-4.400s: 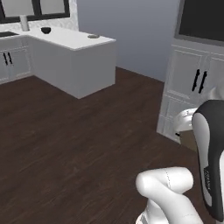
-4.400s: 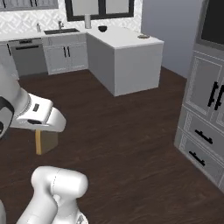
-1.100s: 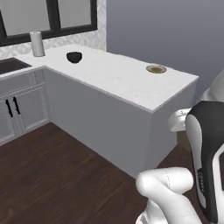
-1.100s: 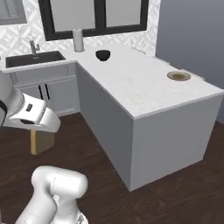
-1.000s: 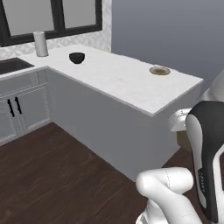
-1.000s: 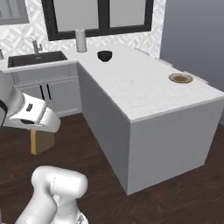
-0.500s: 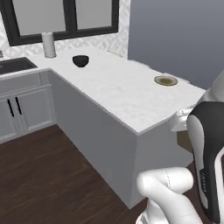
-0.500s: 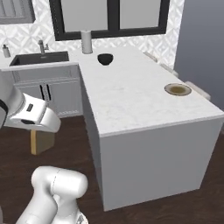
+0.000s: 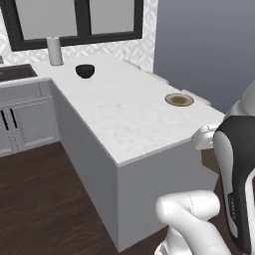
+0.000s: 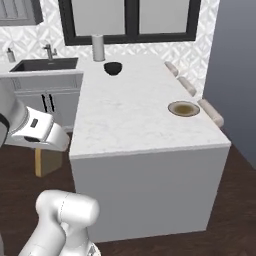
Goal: Start the toaster. Once the lever pops up, take the bread to the plate on the dining counter.
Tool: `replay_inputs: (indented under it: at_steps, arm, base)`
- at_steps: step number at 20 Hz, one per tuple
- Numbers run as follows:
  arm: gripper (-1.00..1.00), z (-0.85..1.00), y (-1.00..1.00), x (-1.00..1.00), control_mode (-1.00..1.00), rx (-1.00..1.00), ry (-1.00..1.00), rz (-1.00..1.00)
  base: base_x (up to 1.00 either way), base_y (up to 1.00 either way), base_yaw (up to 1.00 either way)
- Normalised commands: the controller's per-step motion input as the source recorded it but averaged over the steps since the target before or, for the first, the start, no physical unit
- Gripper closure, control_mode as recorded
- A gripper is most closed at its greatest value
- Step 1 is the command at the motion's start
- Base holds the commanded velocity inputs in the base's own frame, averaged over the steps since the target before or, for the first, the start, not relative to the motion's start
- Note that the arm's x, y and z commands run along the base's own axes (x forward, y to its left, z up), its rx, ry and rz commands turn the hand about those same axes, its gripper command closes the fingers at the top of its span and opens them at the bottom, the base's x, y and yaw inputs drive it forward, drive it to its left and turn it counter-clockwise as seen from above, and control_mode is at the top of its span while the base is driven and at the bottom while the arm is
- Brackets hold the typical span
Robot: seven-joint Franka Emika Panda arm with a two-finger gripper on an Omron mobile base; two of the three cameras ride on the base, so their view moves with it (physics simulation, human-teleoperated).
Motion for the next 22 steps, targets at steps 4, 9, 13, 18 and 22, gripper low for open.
replay_inputs:
  at_steps: [4, 9, 13, 18, 22]
  arm:
    - [1.0, 0.0, 0.0, 0.0, 1.0, 0.0, 0.0, 0.0]
    - [1.0, 0.0, 0.0, 0.0, 1.0, 0.0, 0.0, 0.0]
    - [1.0, 0.0, 0.0, 0.0, 1.0, 0.0, 0.0, 0.0]
    - [1.0, 0.0, 0.0, 0.0, 1.0, 0.0, 0.0, 0.0]
    - [1.0, 0.0, 0.0, 0.0, 1.0, 0.0, 0.0, 0.0]
  base:
    - [0.0, -1.0, 0.33]
    - [0.0, -1.0, 0.35]
    - [0.0, -1.0, 0.4]
    - [0.0, -1.0, 0.45]
    - [0.0, -1.0, 0.49]
